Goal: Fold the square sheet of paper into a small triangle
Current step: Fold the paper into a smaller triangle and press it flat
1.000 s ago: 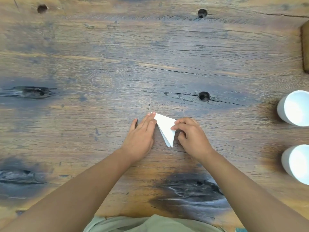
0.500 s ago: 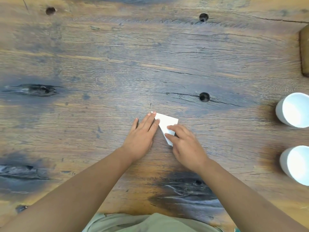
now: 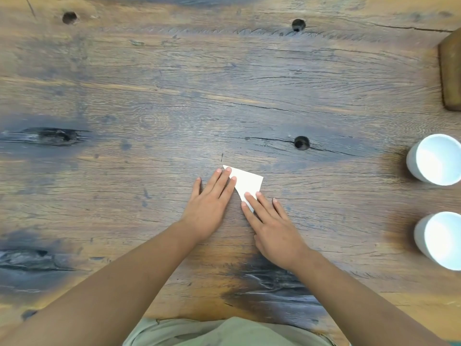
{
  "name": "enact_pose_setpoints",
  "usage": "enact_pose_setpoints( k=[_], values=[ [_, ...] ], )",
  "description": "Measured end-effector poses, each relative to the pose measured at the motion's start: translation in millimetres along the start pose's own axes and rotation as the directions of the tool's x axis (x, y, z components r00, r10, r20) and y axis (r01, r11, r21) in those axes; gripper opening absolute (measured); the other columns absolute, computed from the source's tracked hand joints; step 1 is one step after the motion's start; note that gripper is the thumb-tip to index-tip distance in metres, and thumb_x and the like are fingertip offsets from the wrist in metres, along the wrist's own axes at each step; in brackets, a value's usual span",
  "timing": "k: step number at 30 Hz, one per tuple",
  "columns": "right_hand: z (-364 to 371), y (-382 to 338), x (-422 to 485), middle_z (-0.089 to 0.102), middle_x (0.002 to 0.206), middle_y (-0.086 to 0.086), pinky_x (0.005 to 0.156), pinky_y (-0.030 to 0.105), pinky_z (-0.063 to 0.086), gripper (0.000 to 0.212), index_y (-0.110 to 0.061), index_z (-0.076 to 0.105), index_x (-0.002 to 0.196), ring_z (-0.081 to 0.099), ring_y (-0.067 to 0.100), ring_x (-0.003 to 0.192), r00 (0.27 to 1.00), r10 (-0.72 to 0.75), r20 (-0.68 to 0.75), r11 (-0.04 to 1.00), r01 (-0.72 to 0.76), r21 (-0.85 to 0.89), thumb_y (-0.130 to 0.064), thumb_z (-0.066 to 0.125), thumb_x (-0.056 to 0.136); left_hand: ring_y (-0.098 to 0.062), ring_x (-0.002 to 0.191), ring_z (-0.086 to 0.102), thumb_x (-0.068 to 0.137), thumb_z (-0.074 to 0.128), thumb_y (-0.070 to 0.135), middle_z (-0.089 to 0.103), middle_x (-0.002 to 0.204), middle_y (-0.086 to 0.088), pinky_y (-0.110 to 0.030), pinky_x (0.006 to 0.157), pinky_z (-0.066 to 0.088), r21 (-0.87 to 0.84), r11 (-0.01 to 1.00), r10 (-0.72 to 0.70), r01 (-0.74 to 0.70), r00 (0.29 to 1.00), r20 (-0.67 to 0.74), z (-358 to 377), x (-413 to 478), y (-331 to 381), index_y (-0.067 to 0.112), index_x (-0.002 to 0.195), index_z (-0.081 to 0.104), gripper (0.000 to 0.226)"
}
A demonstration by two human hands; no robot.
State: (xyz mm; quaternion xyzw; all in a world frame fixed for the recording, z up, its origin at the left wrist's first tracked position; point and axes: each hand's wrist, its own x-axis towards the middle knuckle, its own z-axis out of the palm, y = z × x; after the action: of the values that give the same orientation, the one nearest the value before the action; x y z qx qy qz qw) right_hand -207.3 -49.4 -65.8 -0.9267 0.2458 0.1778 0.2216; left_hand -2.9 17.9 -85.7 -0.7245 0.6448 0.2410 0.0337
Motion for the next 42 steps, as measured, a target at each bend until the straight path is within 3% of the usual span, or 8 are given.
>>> enact_pose_setpoints(
  k=[6, 10, 12, 17, 21, 26, 35, 42],
  values=[
    [-11, 3, 6, 0.006, 0.166, -0.002, 0.122, 0.045, -0.001, 0.064, -0.02, 0.02, 0.155, -0.001, 0.02, 0.153, 1.0, 0.023, -0.011, 0.997, -0.022, 0.074, -0.027, 0.046, 0.097, -0.025, 0.151, -0.013, 0.093, 0.041, 0.001, -0.006, 0.164, -0.009, -0.055, 0.121, 0.003, 0.016, 1.0, -0.002, 0.002, 1.0, 0.01, -6, 2, 4, 0.015, 0.156, 0.0, 0.076],
    [-28, 10, 20, 0.034, 0.157, 0.0, 0.122, 0.041, 0.01, 0.051, -0.017, 0.04, 0.146, 0.022, 0.02, 0.148, 0.988, 0.112, -0.102, 0.987, -0.098, 0.128, -0.023, 0.049, 0.096, -0.032, 0.15, -0.01, 0.093, 0.04, -0.001, -0.001, 0.162, -0.016, -0.056, 0.12, 0.001, 0.019, 0.999, -0.035, 0.034, 0.999, 0.024, -7, 2, 17, 0.01, 0.156, 0.003, 0.074],
    [-33, 11, 28, 0.039, 0.154, 0.003, 0.123, 0.041, 0.015, 0.05, -0.015, 0.043, 0.144, 0.027, 0.021, 0.145, 0.985, 0.115, -0.129, 0.986, -0.098, 0.137, -0.02, 0.051, 0.095, -0.034, 0.15, -0.007, 0.093, 0.043, 0.003, 0.005, 0.16, -0.019, -0.057, 0.12, 0.002, 0.037, 0.998, -0.057, 0.057, 0.998, 0.006, -7, 3, 22, 0.008, 0.155, 0.007, 0.072],
    [-38, 1, 50, 0.03, 0.159, 0.008, 0.123, 0.039, 0.013, 0.061, -0.01, 0.033, 0.149, 0.021, 0.023, 0.149, 0.991, 0.031, -0.127, 0.987, -0.011, 0.16, -0.016, 0.053, 0.092, -0.034, 0.15, 0.001, 0.093, 0.046, 0.012, 0.011, 0.159, -0.019, -0.055, 0.119, 0.016, -0.006, 0.996, -0.089, 0.089, 0.996, 0.002, -5, 3, 27, 0.008, 0.154, 0.013, 0.069],
    [-38, -13, 66, 0.028, 0.16, 0.011, 0.123, 0.037, 0.014, 0.064, -0.008, 0.024, 0.153, 0.02, 0.024, 0.149, 0.991, 0.001, -0.136, 0.979, 0.027, 0.203, -0.01, 0.048, 0.093, -0.03, 0.151, -0.008, 0.1, 0.039, 0.017, -0.007, 0.164, -0.013, -0.052, 0.121, 0.009, -0.033, 0.995, -0.097, 0.099, 0.995, 0.034, -3, 1, 26, 0.009, 0.156, 0.001, 0.068],
    [-31, -17, 71, 0.02, 0.163, 0.009, 0.124, 0.036, 0.012, 0.067, -0.01, 0.018, 0.155, 0.01, 0.021, 0.152, 0.99, 0.03, -0.14, 0.972, 0.004, 0.236, -0.003, 0.043, 0.093, -0.025, 0.151, -0.009, 0.1, 0.038, 0.017, -0.01, 0.164, -0.012, -0.046, 0.122, 0.006, -0.04, 0.996, -0.084, 0.086, 0.996, 0.032, -4, -2, 20, 0.012, 0.156, -0.002, 0.069],
    [-26, 0, 60, 0.002, 0.166, 0.004, 0.123, 0.034, -0.002, 0.076, -0.011, 0.006, 0.157, -0.003, 0.016, 0.152, 0.997, -0.015, -0.082, 0.992, 0.025, 0.124, -0.008, 0.045, 0.091, -0.032, 0.151, -0.01, 0.1, 0.031, 0.016, -0.01, 0.163, -0.019, -0.056, 0.12, 0.013, 0.09, 0.995, -0.061, 0.053, 0.994, 0.091, -6, 0, 22, 0.008, 0.155, -0.002, 0.065],
    [-28, 31, 42, -0.001, 0.166, -0.001, 0.123, 0.036, -0.003, 0.081, -0.016, 0.0, 0.157, -0.003, 0.014, 0.152, 0.993, 0.097, -0.064, 0.992, -0.091, 0.093, -0.009, 0.045, 0.09, -0.035, 0.15, -0.012, 0.097, 0.025, 0.012, -0.013, 0.162, -0.022, -0.062, 0.117, 0.012, 0.134, 0.99, -0.058, 0.042, 0.992, 0.111, -4, 1, 21, 0.009, 0.155, -0.009, 0.067]
  ],
)
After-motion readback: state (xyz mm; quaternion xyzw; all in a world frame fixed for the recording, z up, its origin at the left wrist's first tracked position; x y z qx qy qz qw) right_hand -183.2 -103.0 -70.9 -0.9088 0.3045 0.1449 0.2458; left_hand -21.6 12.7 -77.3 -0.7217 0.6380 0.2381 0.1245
